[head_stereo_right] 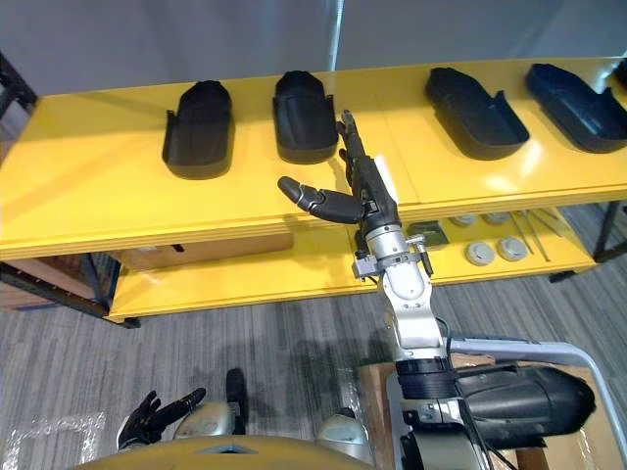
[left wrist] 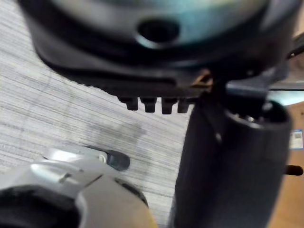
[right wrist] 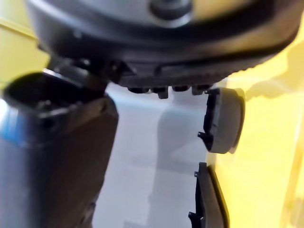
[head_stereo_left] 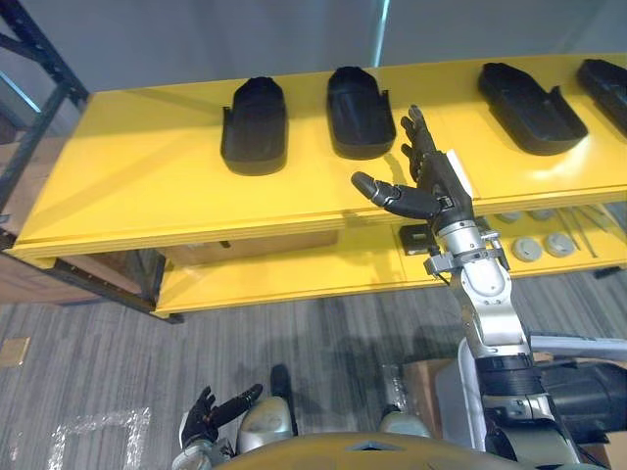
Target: Walk over and take three plastic housings, then place them on the shelf
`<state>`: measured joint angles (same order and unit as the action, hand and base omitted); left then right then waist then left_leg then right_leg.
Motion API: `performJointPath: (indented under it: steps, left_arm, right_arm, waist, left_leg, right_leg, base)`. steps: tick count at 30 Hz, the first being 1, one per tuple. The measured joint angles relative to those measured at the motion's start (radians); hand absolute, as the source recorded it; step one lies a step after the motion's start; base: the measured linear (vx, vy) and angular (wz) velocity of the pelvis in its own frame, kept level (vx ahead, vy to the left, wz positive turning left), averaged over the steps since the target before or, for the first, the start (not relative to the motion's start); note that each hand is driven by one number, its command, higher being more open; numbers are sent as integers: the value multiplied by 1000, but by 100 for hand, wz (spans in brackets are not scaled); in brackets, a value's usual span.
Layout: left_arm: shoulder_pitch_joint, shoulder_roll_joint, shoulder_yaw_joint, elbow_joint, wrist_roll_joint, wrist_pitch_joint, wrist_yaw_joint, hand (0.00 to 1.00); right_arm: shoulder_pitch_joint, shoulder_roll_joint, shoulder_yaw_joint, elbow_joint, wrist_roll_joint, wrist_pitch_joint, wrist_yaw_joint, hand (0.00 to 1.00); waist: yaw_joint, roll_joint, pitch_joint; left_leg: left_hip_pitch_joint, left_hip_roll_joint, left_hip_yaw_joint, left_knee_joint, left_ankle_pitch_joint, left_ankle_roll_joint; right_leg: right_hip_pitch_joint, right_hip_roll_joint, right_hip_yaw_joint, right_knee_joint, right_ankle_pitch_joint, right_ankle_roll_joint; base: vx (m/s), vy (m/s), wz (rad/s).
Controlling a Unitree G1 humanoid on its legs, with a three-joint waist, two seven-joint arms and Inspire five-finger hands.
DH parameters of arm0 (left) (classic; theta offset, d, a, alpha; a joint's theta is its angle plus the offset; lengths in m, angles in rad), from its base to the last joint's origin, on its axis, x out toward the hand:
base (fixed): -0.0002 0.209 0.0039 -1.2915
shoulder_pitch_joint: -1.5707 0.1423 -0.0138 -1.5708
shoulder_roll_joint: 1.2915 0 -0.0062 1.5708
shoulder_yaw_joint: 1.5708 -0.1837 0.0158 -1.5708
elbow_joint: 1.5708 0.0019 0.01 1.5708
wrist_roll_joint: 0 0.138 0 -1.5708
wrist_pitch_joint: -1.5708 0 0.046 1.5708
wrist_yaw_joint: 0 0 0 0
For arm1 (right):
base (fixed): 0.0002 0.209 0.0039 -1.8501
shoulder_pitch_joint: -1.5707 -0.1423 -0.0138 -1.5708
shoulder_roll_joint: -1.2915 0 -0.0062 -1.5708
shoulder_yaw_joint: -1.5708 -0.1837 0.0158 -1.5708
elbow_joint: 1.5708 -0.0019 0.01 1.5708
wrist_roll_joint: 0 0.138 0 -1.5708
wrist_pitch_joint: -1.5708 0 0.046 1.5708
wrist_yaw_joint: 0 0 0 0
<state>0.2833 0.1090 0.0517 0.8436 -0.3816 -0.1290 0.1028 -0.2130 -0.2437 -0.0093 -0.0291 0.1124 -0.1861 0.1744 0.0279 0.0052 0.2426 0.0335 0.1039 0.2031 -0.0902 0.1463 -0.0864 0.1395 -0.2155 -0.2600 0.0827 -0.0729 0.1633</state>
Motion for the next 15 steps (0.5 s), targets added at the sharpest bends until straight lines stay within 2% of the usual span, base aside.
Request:
performJointPath:
  steps: [2,7,12,15]
  left_arm:
    - [-1,5,0,0,0,-4,1,100]
    - [-4,4,-5,5,0,-17,11,100]
    - [-10,5,-5,8,-1,-29,36,100]
    - [-10,6,-5,10,-1,-28,43,100]
  right_arm:
    - [7,0,14,-11,91,0,60,100]
    - [21,-3,142,-67,141,-1,164,100]
    - [-15,8,334,-43,90,0,180,100]
    - [-111,37,354,64,89,0,154,100]
  waist:
    - [-1,-9,-2]
    - [-3,-14,-5]
    - [24,-26,-20]
    - [34,-34,-25]
  left_leg:
    - [9,11,16,0,-7,-6]
    - [8,32,20,0,-11,-11]
    - [-12,47,-3,0,3,-16]
    - [-26,45,-27,0,18,-14]
  right_leg:
    - [-1,10,20,-1,3,-5]
    - [-4,29,24,-5,5,-18]
    - [-12,46,4,-10,6,-28]
    - [-7,46,-17,-15,10,-29]
  base:
    - [-16,-28,-22]
    - [-43,-31,-7]
    - [-14,-27,9]
    - [-17,-14,24]
